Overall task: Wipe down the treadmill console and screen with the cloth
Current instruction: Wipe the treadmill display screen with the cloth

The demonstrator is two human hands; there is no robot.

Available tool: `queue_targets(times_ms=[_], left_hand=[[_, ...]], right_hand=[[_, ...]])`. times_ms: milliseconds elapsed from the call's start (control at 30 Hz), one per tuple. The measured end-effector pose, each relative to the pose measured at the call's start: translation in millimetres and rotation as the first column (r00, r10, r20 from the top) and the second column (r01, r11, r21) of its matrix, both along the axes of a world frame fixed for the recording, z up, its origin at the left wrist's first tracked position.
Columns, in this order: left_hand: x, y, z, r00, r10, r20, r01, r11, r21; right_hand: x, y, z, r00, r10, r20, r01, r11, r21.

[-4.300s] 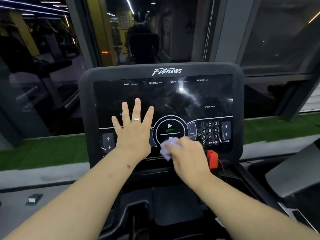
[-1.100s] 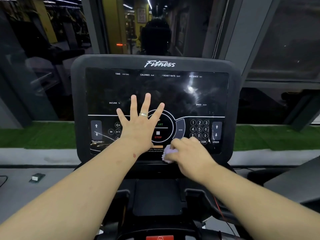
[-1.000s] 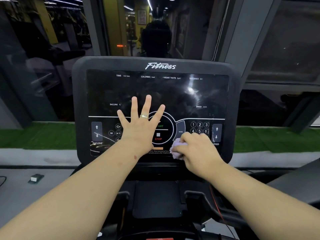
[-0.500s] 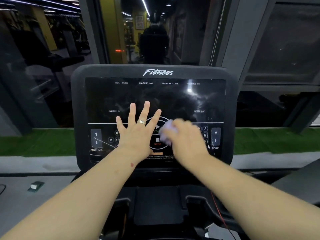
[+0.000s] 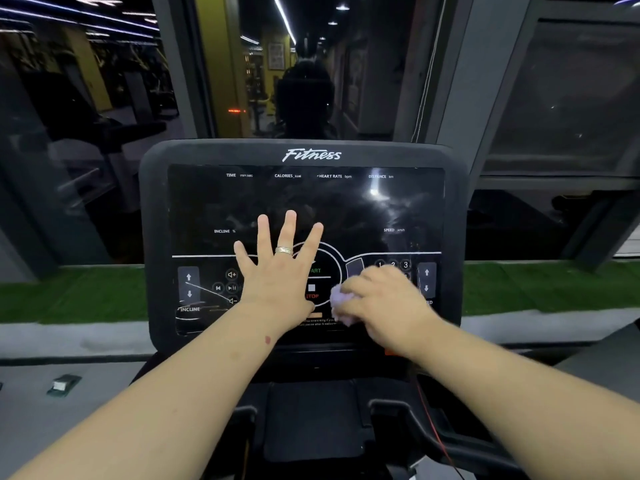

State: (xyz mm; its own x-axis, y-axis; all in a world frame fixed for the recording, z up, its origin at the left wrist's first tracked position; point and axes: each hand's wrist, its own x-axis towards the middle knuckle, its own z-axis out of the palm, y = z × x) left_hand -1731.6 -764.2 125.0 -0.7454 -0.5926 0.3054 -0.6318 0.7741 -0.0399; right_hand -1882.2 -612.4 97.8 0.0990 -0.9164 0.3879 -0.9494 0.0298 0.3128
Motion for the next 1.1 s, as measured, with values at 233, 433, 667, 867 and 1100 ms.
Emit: queue_targets(times_ms=[233, 433, 667, 867, 1100], left_hand=[[-23.4, 8.9, 11.5, 0.998, -0.062, -0.01, 0.062, 0.998, 0.0], [-28.0, 12.6, 8.1, 0.999, -0.03, 0.024, 0.03, 0.999, 0.011], [-29.0, 15.4, 8.7, 0.999, -0.015, 0.036, 0.014, 1.0, 0.026], [-32.7, 18.8, 9.2, 0.999, -0.002, 0.037, 0.0, 0.999, 0.041], [-41.3, 29.8, 7.2, 0.999, 0.018, 0.032, -0.02, 0.996, 0.09]], right_hand=[[-19.7, -6.9, 19.5, 0.9, -0.309, 0.307, 0.398, 0.869, -0.293], [-56.9, 16.2, 32.1, 0.984, -0.176, 0.041, 0.18, 0.969, -0.166], [-29.4, 27.5, -17.2, 0.944, -0.181, 0.276, 0.258, 0.925, -0.28], [-80.1, 31.0, 40.5, 0.863, -0.264, 0.431, 0.447, 0.796, -0.407], [-50.2, 44.4, 6.7, 0.927, -0.287, 0.24, 0.325, 0.936, -0.137]])
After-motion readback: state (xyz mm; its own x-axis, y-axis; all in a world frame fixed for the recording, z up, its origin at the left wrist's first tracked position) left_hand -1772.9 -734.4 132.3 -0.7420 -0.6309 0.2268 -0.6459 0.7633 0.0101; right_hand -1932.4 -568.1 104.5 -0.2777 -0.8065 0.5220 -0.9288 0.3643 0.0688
